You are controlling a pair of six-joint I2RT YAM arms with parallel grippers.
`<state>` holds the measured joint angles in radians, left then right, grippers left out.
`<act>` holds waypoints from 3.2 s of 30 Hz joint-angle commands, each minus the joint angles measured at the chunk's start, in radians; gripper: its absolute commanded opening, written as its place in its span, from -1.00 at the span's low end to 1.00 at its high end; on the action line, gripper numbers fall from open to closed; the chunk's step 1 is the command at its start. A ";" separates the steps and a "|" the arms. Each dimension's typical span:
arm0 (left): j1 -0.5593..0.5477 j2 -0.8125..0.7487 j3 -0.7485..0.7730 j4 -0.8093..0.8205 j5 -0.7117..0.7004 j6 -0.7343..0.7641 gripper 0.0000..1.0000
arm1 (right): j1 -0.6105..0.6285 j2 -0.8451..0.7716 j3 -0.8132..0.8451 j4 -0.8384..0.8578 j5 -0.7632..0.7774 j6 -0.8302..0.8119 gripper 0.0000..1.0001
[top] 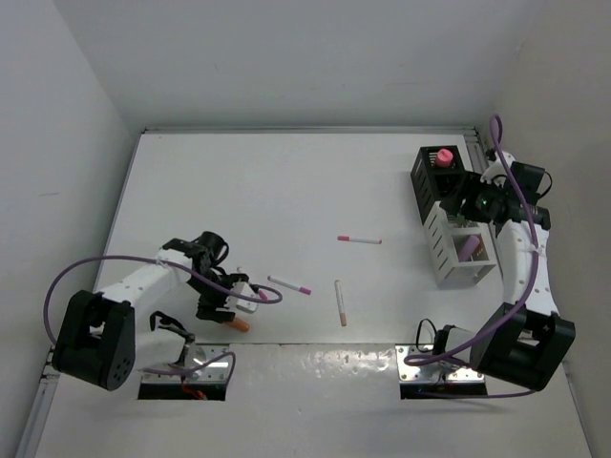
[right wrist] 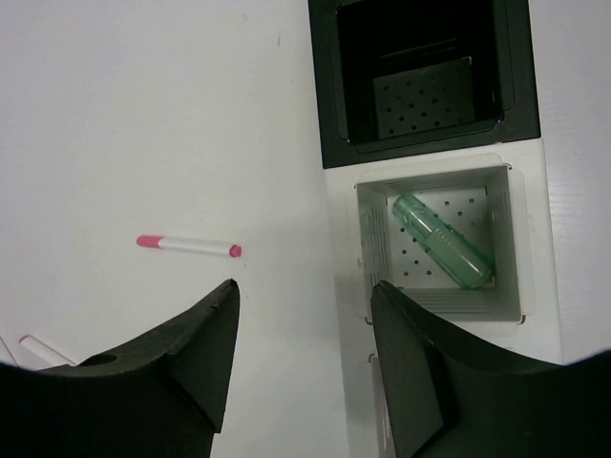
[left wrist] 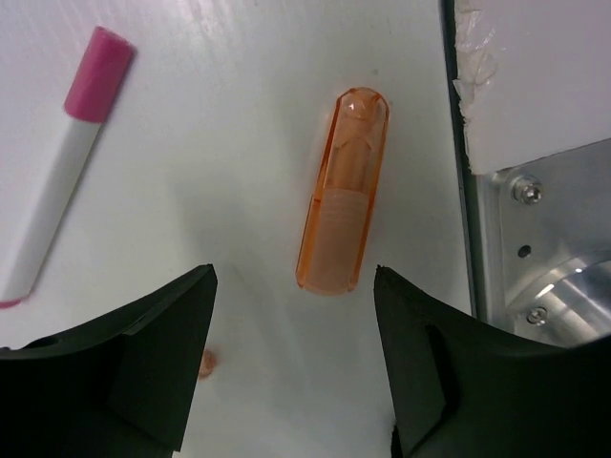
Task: Sort the stationery into containers
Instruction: Pick up the drawer from the corner of the board, then place the stationery in the storage box.
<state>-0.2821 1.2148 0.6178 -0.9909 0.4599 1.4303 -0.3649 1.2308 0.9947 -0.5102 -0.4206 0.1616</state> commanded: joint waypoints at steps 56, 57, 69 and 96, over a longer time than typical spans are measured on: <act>-0.258 0.328 0.836 0.799 0.039 -1.682 -1.00 | 0.744 0.236 0.404 0.269 0.054 0.687 0.21; -0.261 0.327 0.844 0.799 0.039 -1.680 -1.00 | 0.747 0.242 0.407 0.274 0.052 0.690 0.19; -0.295 0.318 0.843 0.828 0.109 -1.660 -1.00 | 0.751 0.276 0.421 0.279 0.077 0.621 -0.90; -0.160 0.192 0.585 0.652 -0.079 -1.315 1.00 | -0.043 -0.022 -0.019 0.167 0.128 0.003 -1.00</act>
<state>-0.4385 1.4223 1.1873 -0.3164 0.3874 0.0654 -0.3950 1.1919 0.9810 -0.4183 -0.3202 0.2363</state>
